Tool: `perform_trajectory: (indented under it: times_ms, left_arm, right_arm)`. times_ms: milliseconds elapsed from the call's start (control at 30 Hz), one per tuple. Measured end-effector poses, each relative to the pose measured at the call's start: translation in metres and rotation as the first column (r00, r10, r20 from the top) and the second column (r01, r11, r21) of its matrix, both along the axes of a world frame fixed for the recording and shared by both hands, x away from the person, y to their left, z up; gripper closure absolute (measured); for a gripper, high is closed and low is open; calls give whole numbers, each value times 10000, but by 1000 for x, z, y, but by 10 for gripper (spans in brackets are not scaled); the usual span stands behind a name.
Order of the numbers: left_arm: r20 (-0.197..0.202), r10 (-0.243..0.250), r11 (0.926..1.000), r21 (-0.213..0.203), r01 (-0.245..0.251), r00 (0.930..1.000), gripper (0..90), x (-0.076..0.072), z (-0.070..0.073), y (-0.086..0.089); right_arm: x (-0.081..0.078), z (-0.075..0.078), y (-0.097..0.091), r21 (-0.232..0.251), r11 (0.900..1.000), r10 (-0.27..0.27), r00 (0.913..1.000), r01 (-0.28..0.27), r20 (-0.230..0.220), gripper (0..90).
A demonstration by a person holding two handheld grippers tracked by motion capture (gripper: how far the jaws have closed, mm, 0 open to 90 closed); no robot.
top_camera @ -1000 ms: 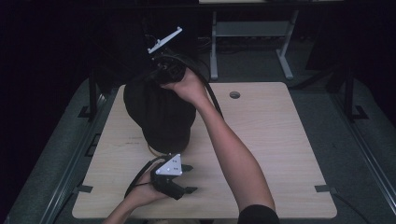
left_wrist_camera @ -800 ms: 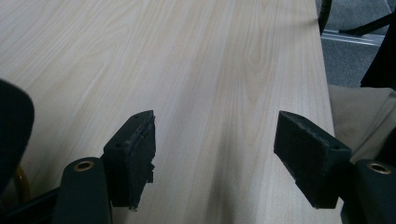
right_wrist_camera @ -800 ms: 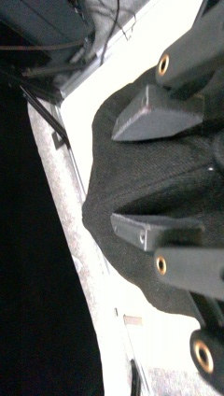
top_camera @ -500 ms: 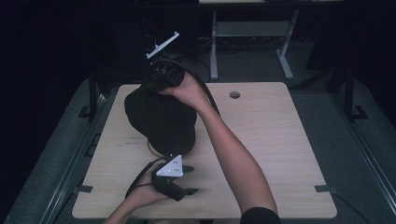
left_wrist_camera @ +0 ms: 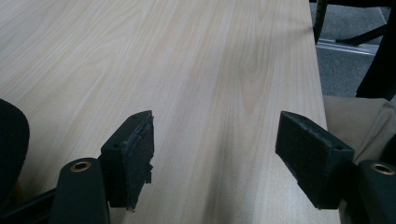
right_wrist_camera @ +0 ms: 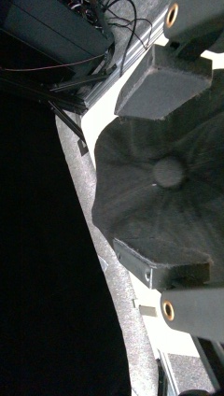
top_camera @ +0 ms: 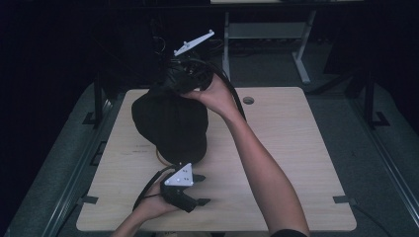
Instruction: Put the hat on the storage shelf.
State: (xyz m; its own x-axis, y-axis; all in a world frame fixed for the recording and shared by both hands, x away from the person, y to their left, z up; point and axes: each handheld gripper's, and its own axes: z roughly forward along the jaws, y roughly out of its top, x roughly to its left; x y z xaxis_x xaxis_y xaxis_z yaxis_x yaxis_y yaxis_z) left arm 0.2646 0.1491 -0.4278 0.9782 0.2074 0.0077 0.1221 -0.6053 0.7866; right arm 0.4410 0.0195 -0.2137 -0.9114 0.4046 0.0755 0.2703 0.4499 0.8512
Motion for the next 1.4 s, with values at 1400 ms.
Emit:
perform_trajectory:
  times_ms: [1400]
  left_arm:
    - [38,-276,9994,-206,276,9996,262,-4,-4,-9]
  right_arm:
    - [-43,-9,-108,446,9929,-1098,9939,1101,-104,262]
